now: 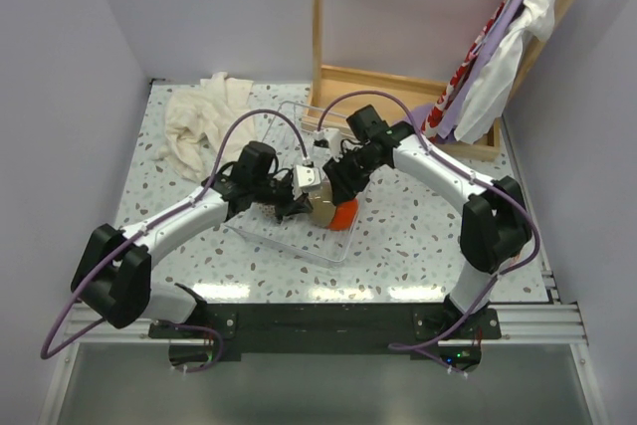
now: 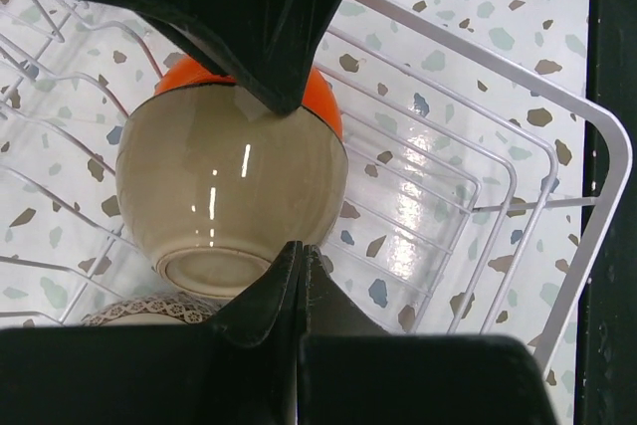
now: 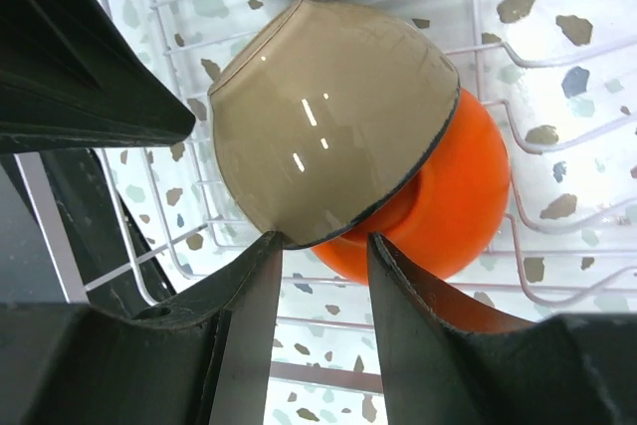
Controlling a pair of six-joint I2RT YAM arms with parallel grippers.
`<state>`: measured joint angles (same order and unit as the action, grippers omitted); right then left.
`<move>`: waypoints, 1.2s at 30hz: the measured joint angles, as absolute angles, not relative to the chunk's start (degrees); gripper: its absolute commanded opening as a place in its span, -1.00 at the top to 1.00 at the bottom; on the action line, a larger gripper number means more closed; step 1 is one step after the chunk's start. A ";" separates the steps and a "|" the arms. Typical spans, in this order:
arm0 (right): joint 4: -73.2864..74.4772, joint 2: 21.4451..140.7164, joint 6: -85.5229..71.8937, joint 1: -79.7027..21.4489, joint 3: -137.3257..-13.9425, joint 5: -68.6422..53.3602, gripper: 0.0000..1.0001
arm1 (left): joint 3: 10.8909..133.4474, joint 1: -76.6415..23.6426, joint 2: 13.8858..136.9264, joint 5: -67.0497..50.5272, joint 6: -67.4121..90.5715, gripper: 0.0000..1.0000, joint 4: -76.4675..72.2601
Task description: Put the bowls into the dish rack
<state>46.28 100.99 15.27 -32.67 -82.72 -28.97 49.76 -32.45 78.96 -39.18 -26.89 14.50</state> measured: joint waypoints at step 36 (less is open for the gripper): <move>48.42 99.77 18.28 -33.50 -80.34 -24.84 0.28 | 45.69 -31.55 75.59 -30.33 -25.43 -0.67 6.81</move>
